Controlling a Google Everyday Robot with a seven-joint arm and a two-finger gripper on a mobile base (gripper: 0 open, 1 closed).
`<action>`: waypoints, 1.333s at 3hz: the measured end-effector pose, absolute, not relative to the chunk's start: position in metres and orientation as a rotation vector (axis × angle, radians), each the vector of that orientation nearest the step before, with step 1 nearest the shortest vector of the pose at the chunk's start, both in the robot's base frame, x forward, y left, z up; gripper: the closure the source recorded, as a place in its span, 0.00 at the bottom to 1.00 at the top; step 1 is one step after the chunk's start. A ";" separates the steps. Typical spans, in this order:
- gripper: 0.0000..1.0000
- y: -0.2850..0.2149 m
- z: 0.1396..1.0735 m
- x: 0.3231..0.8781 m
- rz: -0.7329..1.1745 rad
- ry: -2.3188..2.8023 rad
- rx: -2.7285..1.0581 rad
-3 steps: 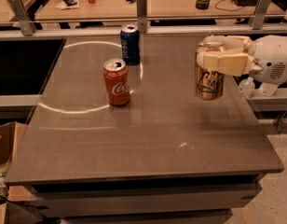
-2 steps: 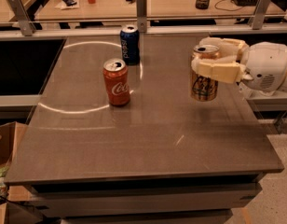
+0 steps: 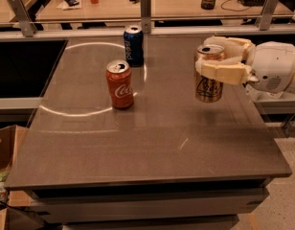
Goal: Place orange can upright
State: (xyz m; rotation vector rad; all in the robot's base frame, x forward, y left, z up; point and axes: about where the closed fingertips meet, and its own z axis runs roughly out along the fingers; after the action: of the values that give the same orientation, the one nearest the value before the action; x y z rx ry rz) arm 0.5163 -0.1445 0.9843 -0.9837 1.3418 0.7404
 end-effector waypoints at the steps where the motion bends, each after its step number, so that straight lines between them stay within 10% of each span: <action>1: 1.00 -0.144 0.974 0.510 0.716 1.360 -0.939; 4: 1.00 -0.139 0.931 0.477 0.703 1.220 -0.900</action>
Offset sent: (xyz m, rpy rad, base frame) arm -0.0383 -0.0075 -0.0515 0.0945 -0.0496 -0.1213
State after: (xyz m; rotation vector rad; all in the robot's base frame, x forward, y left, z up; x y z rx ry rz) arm 0.4771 -0.1394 0.9306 -0.9002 1.2200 0.7026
